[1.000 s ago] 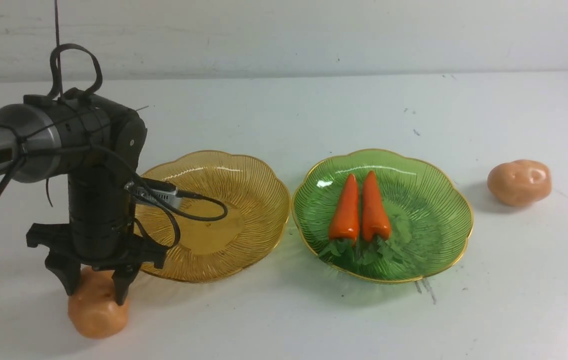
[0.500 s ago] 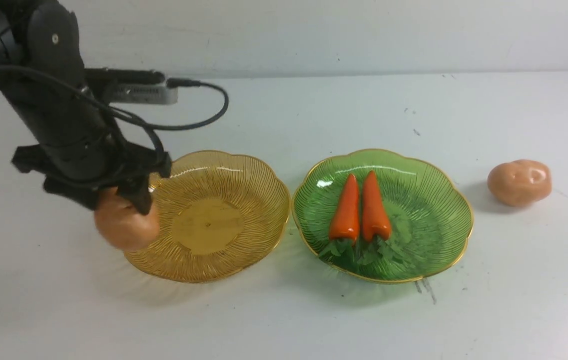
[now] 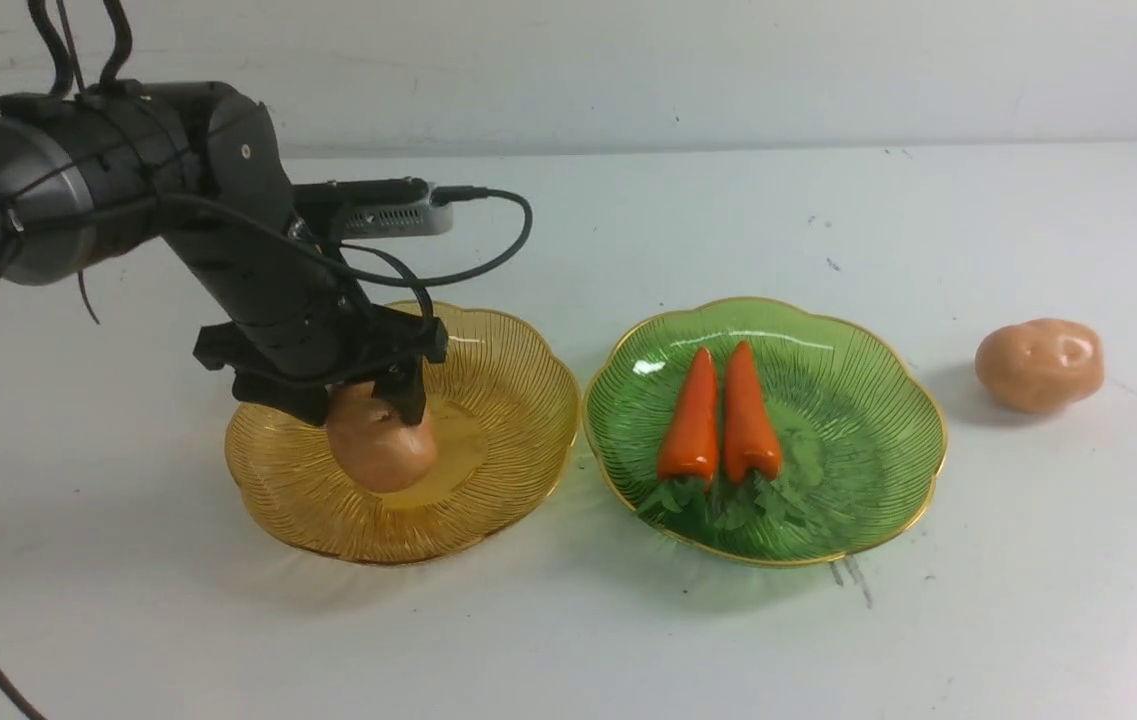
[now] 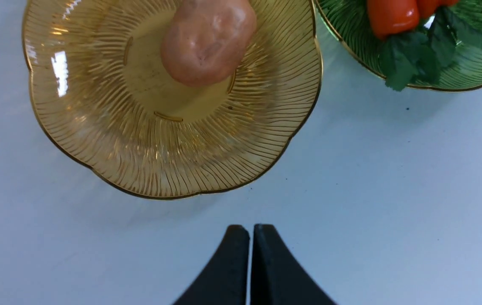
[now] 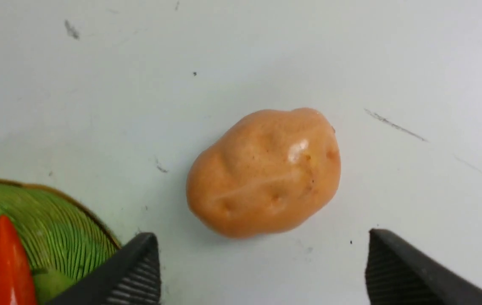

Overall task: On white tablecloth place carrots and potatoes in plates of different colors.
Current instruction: 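Put the potatoes from the left side into the left plate with the left gripper, then pick up the potato from the right side of the table and place it in a plate with the right gripper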

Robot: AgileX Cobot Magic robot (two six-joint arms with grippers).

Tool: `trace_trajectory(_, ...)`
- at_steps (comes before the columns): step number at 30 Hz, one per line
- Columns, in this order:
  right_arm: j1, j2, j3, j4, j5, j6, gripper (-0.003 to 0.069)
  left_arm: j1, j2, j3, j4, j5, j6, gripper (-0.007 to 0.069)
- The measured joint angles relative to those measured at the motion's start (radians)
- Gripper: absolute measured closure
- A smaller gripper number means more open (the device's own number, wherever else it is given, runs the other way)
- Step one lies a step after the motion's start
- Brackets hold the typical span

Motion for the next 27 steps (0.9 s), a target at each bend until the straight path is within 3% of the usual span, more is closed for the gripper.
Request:
trace_trajectory(2,0.0,0.047,-0.001,0.016,-0.041,0.039,0.0014,0.0,-0.026,0.0,0.002,0.007,0.002,0.0628)
trace_trajectory(5,0.0,0.105,-0.001,0.046,-0.081,0.059,-0.0023,0.0,-0.035,0.0,0.003,0.015,0.002,0.0628)
trace_trajectory(27,0.001,0.29,-0.079,0.137,-0.159,0.071,-0.0031,0.0,-0.035,0.0,0.006,0.015,0.002,0.0628)
